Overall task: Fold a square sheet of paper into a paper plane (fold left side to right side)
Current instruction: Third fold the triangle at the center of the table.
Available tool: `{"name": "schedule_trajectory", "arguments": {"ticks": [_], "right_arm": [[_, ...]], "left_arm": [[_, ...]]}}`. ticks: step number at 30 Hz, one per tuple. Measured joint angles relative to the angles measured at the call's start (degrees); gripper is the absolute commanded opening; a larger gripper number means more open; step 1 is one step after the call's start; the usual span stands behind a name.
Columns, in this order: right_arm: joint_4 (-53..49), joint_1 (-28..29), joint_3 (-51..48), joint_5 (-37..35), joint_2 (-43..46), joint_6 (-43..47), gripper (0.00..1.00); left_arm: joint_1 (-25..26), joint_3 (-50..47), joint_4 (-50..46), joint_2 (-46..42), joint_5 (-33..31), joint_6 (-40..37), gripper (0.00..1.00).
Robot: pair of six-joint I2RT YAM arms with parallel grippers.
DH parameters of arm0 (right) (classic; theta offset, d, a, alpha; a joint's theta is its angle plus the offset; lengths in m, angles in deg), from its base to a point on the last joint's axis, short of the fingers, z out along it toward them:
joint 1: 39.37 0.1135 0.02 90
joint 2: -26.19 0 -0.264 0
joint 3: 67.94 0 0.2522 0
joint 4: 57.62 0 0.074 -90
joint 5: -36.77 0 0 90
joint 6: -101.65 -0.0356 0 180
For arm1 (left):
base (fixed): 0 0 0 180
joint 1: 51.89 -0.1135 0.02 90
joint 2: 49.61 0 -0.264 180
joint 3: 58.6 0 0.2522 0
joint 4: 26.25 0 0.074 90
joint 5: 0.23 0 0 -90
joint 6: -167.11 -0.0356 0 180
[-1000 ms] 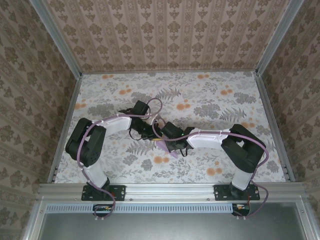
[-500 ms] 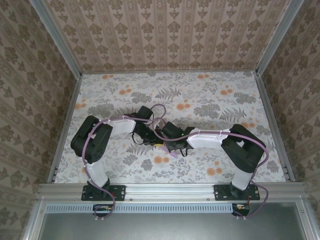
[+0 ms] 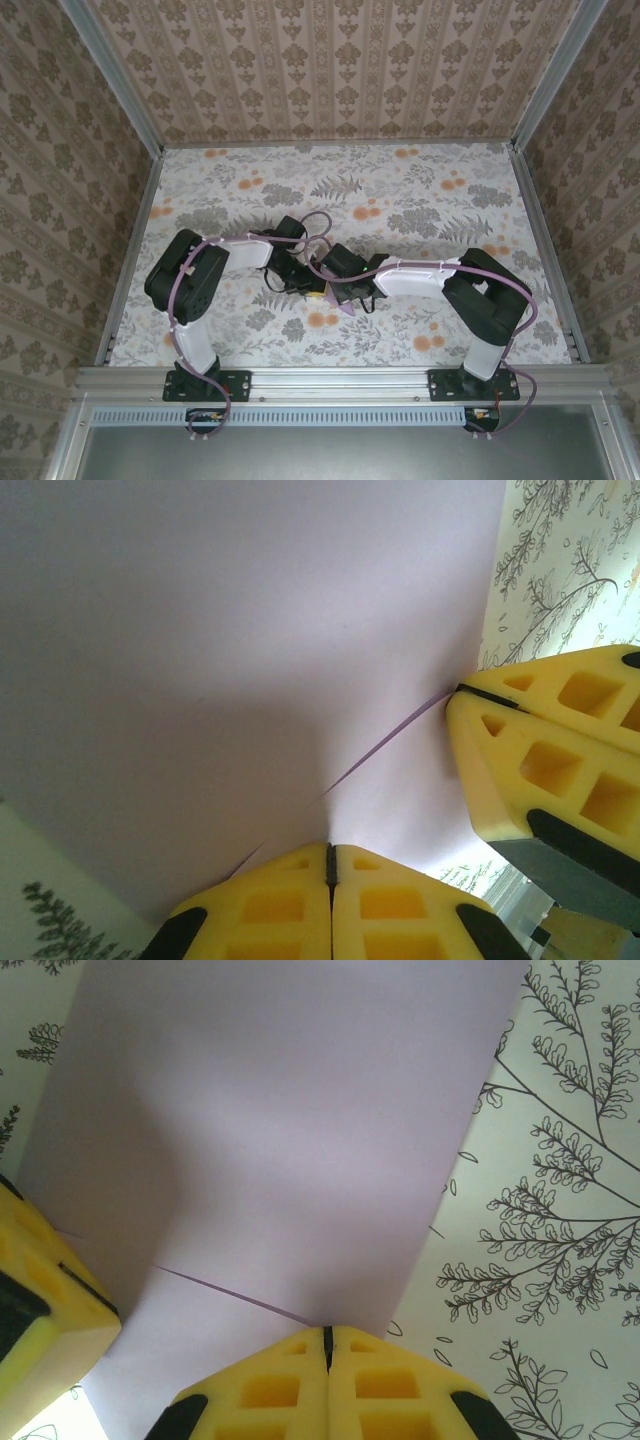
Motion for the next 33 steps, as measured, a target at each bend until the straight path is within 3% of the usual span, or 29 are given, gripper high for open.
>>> {"name": "schedule_trajectory", "arguments": {"ticks": [9,11,15,19,22,26,33], "right_arm": [[-0.02,-0.39,0.11,0.42,0.02,-0.02,0.0],[-0.07,-0.96,0.13,1.14,0.17,-0.24,0.13],[-1.11,-2.58,0.11,3.41,1.2,-0.7,0.3],[-2.45,-4.13,-0.02,5.11,5.46,-1.25,0.37],[-3.52,-4.59,-0.85,6.86,9.6,-2.01,0.33],[-3.39,-4.61,-3.91,11.78,15.1,-5.49,0.09],[2.99,-3.61,-12.74,20.52,16.96,-17.59,0.01]], "left_arm": [[-0.02,-0.72,0.96,-0.04,0.24,-0.02,0.05],[-0.02,-0.9,1.2,-0.11,0.24,0.0,0.05],[-0.02,-1.16,1.62,-0.22,0.24,0.0,0.05],[-0.02,-1.25,1.75,-0.24,0.24,-0.02,0.04],[0.0,-1.25,1.75,-0.26,0.2,-0.02,0.04],[-0.04,-1.25,1.73,-0.26,0.24,0.02,0.04],[-0.04,-1.25,1.73,-0.26,0.24,0.02,0.04]]}}
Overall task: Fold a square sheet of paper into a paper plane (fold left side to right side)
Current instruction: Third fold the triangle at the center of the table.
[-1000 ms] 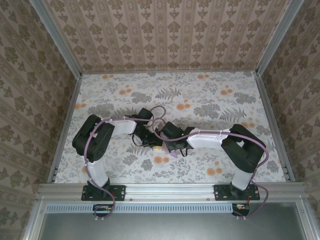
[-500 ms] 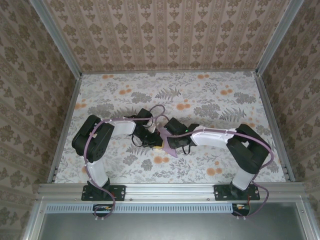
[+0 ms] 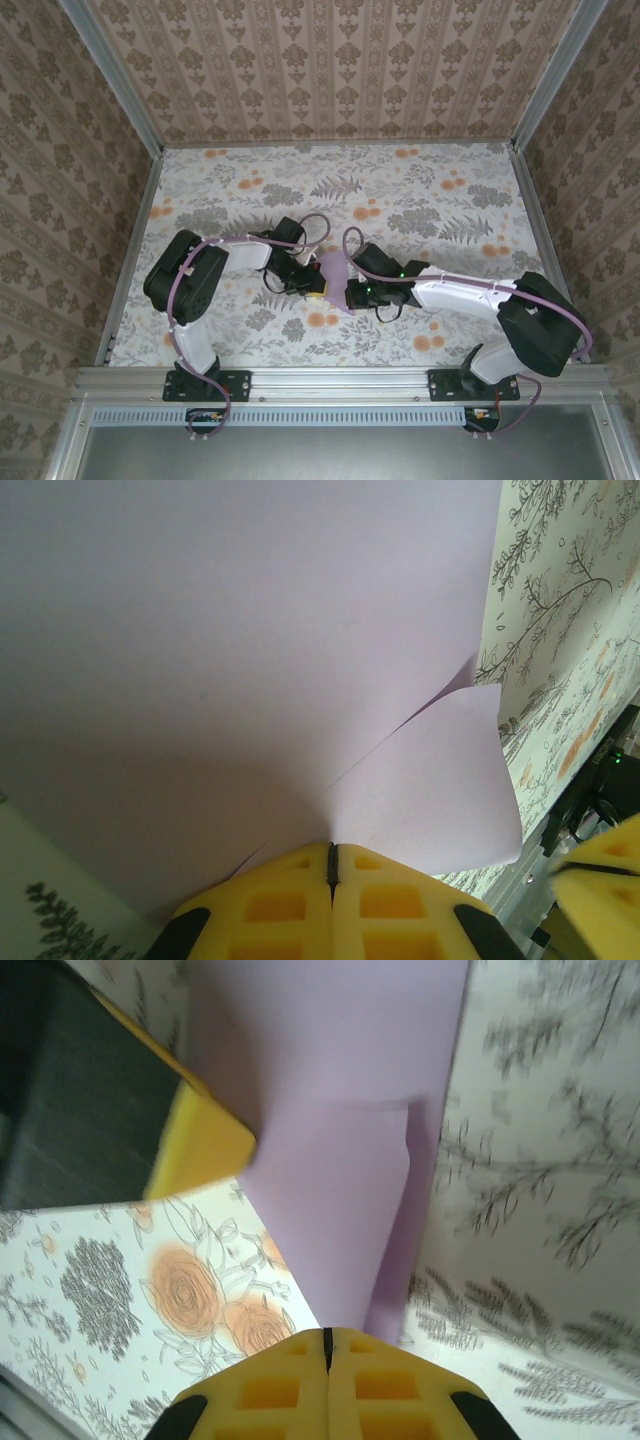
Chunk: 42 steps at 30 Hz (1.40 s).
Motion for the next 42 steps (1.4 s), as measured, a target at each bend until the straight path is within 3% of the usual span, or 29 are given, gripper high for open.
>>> {"name": "schedule_trajectory", "arguments": {"ticks": [12,42], "right_arm": [[8.59,1.05,-0.26,1.66,-6.95,-9.42,0.0],[3.32,1.2,1.4,1.62,-8.76,-12.85,0.0]], "left_arm": [[0.02,0.07,-0.09,0.0,-0.02,0.0,0.04],[0.04,0.28,-0.52,0.0,-0.46,-0.04,0.04]]}}
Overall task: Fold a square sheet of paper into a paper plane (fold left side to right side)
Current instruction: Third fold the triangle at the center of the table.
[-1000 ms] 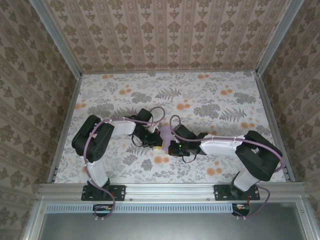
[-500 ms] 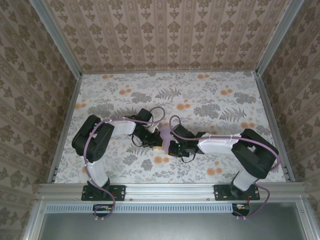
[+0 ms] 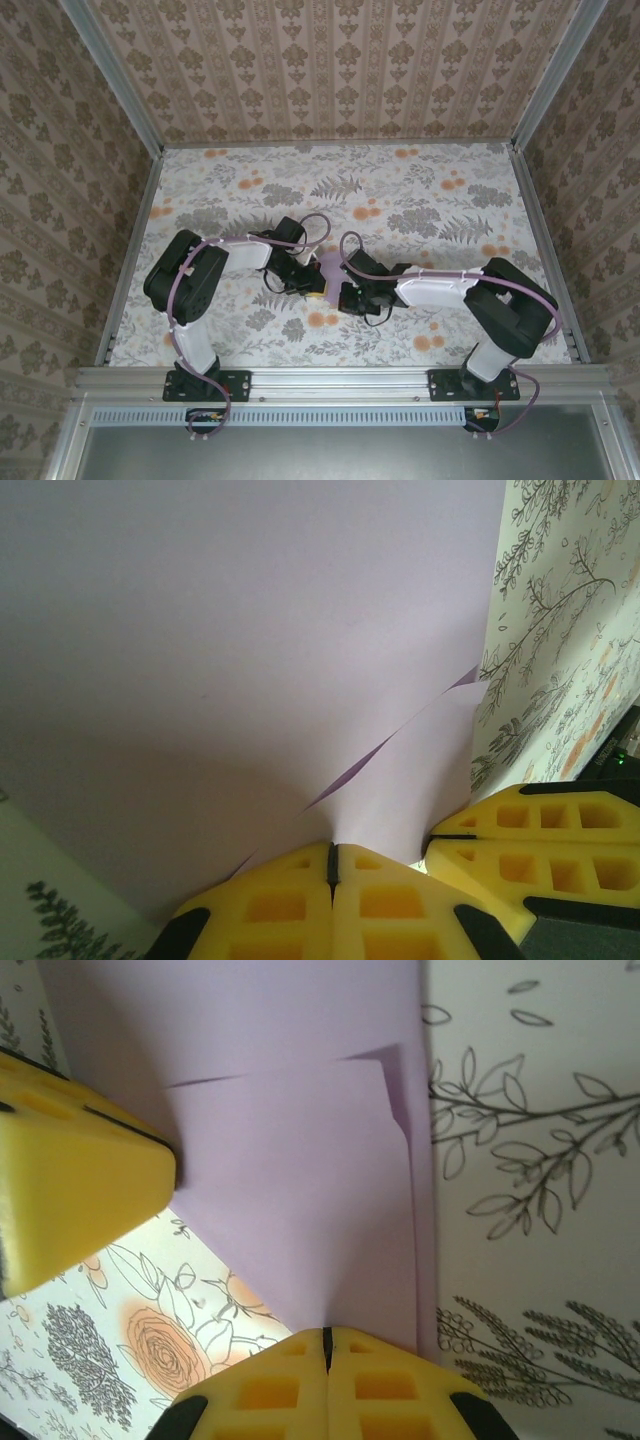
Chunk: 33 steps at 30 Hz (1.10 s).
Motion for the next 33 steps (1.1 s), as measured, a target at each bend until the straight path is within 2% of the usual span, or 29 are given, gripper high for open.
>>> {"name": "schedule_trajectory", "arguments": {"ticks": [19,27,33], "right_arm": [[-4.17,0.87,-3.82,0.0,5.16,-1.25,0.0],[-7.02,0.98,-3.67,0.11,11.56,-0.13,0.0],[-5.07,0.96,-1.14,0.15,7.91,0.04,0.0]], "left_arm": [[0.15,0.44,-0.85,0.0,-0.48,-0.02,0.04],[0.37,0.74,-1.29,0.0,-0.87,-0.02,0.04],[0.37,0.74,-1.31,0.0,-0.87,-0.02,0.04]]}}
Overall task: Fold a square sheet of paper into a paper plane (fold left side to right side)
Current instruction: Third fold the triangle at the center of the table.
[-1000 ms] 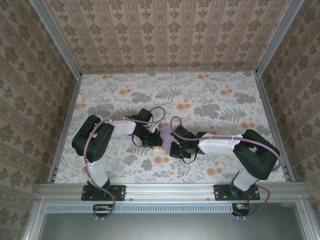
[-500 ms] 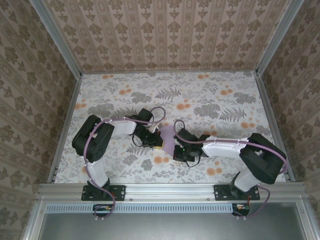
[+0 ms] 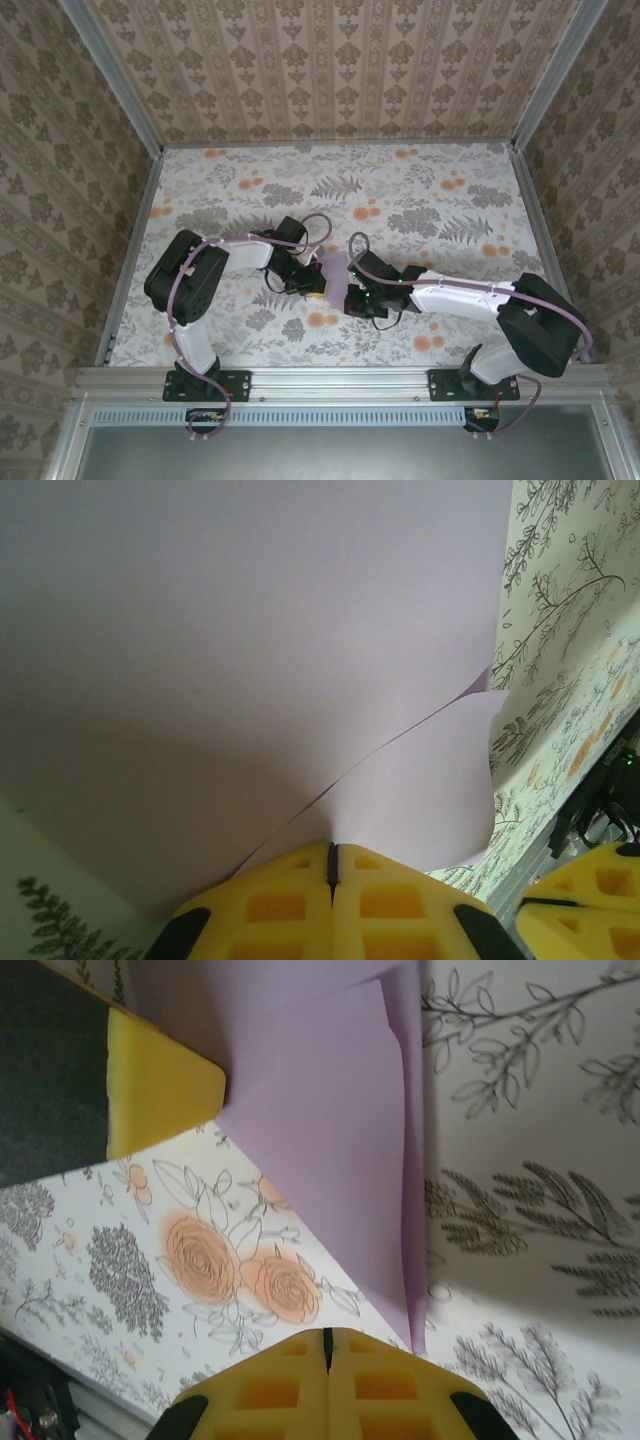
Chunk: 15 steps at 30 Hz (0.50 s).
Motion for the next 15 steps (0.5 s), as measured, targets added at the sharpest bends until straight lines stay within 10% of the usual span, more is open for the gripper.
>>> {"name": "schedule_trajectory", "arguments": {"ticks": [15], "right_arm": [[3.21,-0.5,0.85,-0.11,-7.17,-1.36,0.0]], "left_arm": [[0.24,-0.02,-1.4,-2.73,-3.21,0.0,0.07]]}}
